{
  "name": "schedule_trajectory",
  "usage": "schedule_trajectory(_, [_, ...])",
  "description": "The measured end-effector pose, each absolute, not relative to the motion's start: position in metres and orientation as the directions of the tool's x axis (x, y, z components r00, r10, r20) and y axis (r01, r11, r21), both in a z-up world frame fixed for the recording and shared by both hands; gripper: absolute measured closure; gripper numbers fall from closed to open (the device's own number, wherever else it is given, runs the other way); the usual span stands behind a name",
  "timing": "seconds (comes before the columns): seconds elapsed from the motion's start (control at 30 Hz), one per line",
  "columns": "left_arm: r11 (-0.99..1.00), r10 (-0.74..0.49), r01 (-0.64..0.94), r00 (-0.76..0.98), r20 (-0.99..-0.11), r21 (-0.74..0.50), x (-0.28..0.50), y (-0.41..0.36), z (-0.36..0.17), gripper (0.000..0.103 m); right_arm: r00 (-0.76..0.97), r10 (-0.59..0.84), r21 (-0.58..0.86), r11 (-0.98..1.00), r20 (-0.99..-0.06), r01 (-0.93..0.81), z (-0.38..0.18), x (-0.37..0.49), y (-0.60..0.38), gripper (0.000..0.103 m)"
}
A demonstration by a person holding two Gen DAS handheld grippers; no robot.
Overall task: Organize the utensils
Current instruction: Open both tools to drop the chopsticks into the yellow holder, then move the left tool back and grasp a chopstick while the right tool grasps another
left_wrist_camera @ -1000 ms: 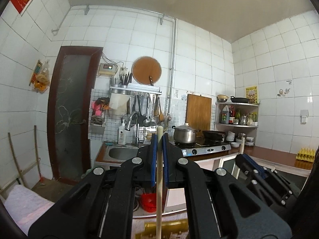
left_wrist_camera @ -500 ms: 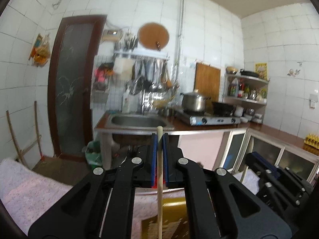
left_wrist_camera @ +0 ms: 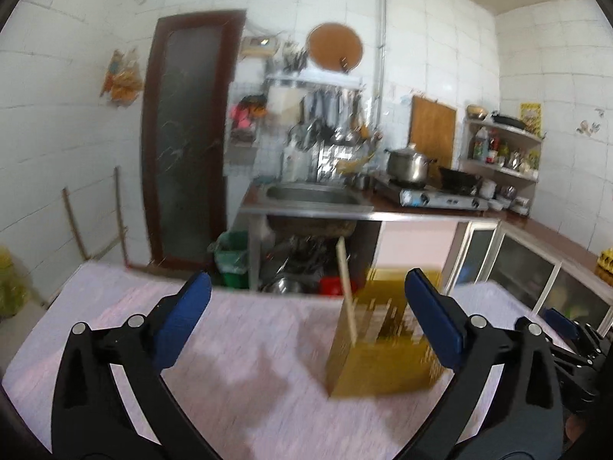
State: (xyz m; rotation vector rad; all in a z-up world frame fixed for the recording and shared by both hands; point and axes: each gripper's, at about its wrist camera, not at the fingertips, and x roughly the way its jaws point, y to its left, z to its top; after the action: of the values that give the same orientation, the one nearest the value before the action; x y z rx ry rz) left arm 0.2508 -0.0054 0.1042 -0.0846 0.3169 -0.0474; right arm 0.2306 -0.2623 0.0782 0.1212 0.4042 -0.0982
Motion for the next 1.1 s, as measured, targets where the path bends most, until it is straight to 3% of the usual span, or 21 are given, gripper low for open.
schedule_trajectory(0.2, [0.995, -0.027, -0.022, 0.889, -0.457, -0.101, 0.204, 0.008, 0.047, 0.005, 0.860, -0.050, 0.053, 0.995, -0.508, 0.089, 0.033, 0.185, -0.253, 0.032])
schedule_trajectory(0.5, [0.995, 0.001, -0.063, 0.796, -0.606, -0.081, 0.176, 0.007, -0.016, 0.005, 0.785, -0.057, 0.044, 0.993, -0.617, 0.106, -0.007, 0.170, -0.256, 0.032])
schedule_trajectory(0.93, [0.996, 0.058, -0.088, 0.691, -0.720, -0.005, 0.185, 0.003, -0.059, 0.005, 0.687, -0.037, 0.072, 0.989, -0.726, 0.128, -0.035, 0.193, -0.260, 0.032])
schedule_trajectory(1.1, [0.996, 0.035, -0.085, 0.663, -0.748, -0.028, 0.189, 0.006, -0.066, 0.005, 0.659, -0.034, 0.067, 0.990, -0.751, 0.128, -0.039, 0.200, -0.255, 0.032])
